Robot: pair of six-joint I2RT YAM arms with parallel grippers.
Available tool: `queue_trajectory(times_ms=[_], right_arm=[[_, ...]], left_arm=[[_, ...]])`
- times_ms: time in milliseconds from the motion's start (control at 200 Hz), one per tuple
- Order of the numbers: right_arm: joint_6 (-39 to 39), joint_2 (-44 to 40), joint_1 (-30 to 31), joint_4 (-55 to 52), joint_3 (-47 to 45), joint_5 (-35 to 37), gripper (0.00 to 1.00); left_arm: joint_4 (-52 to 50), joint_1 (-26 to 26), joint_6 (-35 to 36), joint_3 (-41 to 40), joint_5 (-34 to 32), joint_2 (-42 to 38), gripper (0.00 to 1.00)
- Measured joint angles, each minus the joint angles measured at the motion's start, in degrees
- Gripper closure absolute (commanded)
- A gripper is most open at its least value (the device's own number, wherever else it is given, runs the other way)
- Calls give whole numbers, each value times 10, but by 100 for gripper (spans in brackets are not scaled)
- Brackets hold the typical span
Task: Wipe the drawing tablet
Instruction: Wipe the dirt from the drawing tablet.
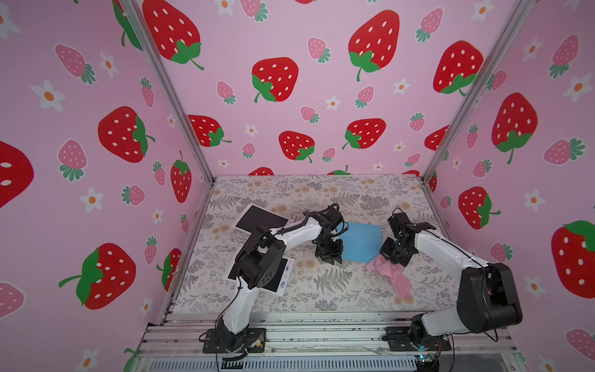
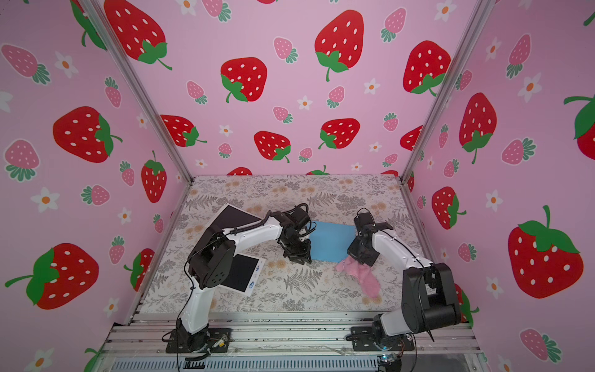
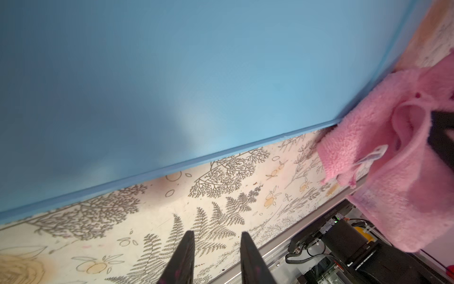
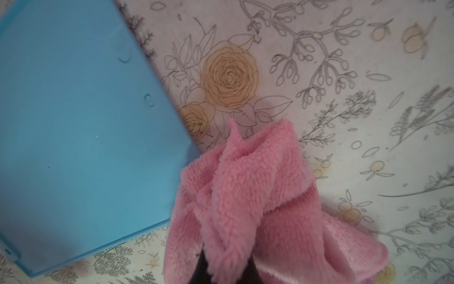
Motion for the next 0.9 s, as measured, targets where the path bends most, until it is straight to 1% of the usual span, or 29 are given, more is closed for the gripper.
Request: queue_trajectory(times_ms=[80, 135, 220, 305, 365, 465, 540, 655, 780, 830, 900], right_arm=[[-17, 0, -4, 8, 3, -4, 100], [-32, 2, 10, 21, 13, -7, 100], [-51, 13, 55, 49, 45, -18, 100], [-64, 50, 111, 94, 91, -37, 100], [-70, 83, 137, 125, 117, -51, 100], [-77, 134, 168, 170, 153, -73, 100], [-82, 160, 175, 186, 173, -82, 100], [-86, 183, 175, 223, 183, -95, 100], [-88, 209, 174, 263, 183, -111, 100], [-91, 222, 174, 274, 183, -117, 100], [-98, 238, 174, 288, 181, -125, 100]], left_arm=[[7, 2, -8, -4, -4, 0, 71], [11, 5, -14, -10, -7, 0, 71], [17, 10, -29, -20, -12, 0, 74], [26, 21, -46, -29, -20, 0, 77], [31, 33, -57, -34, -32, 0, 78], [30, 58, -68, -35, -58, -7, 82], [14, 78, -68, -22, -82, -12, 82], [-13, 106, -60, 32, -116, -1, 81], [-28, 121, -49, 93, -128, 42, 75], [-31, 122, -44, 110, -131, 64, 72], [-40, 120, -39, 128, -132, 89, 70]])
